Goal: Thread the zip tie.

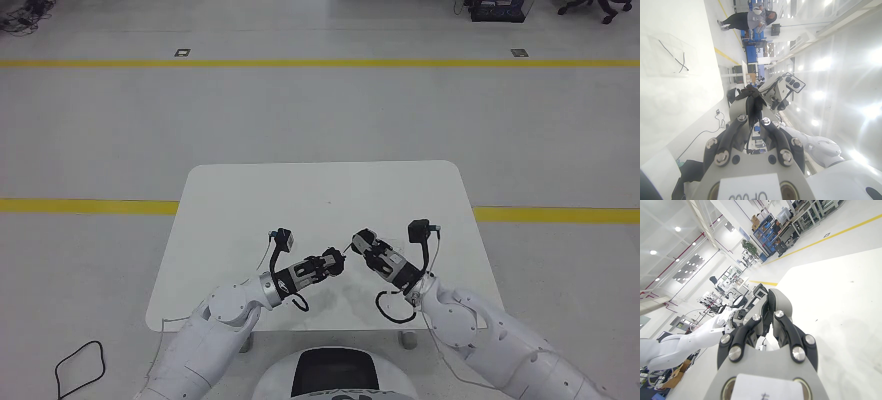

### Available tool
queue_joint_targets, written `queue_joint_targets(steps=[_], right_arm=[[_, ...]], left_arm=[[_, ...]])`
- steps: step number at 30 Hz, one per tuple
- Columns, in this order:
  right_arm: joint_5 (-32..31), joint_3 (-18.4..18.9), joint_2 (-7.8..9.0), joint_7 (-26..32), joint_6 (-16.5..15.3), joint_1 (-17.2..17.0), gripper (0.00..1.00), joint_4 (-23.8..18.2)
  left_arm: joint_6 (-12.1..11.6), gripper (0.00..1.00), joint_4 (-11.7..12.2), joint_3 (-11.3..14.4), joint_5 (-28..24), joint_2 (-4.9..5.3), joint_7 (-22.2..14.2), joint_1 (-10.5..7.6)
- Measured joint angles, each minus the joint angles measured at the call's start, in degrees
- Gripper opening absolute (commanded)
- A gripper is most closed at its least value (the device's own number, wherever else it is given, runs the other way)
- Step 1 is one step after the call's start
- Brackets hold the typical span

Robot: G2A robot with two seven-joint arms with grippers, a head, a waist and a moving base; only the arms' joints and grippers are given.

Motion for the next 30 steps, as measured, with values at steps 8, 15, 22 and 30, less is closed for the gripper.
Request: queue_joint_targets(steps=[8, 15, 22, 30], right_arm=[[-0.32, 0.91, -0.06, 0.59, 0.0, -0.88, 0.0, -0.45], [0.23, 1.18, -0.45, 1.46, 0.0, -0.9, 0.0, 0.2], [0.31, 1.54, -0.8, 1.96, 0.0, -0.99, 0.0, 0.72], [-0.05, 2.51, -1.01, 1.93, 0.0, -1.41, 0.0, 0.66]], left_arm=[[0.0, 0.0, 0.0, 0.0, 0.0, 0.0, 0.0, 0.0], [0.0, 0.0, 0.0, 0.0, 0.0, 0.0, 0.0, 0.0], [0.0, 0.0, 0.0, 0.0, 0.0, 0.0, 0.0, 0.0], [0.0, 0.0, 0.0, 0.0, 0.0, 0.0, 0.0, 0.0]])
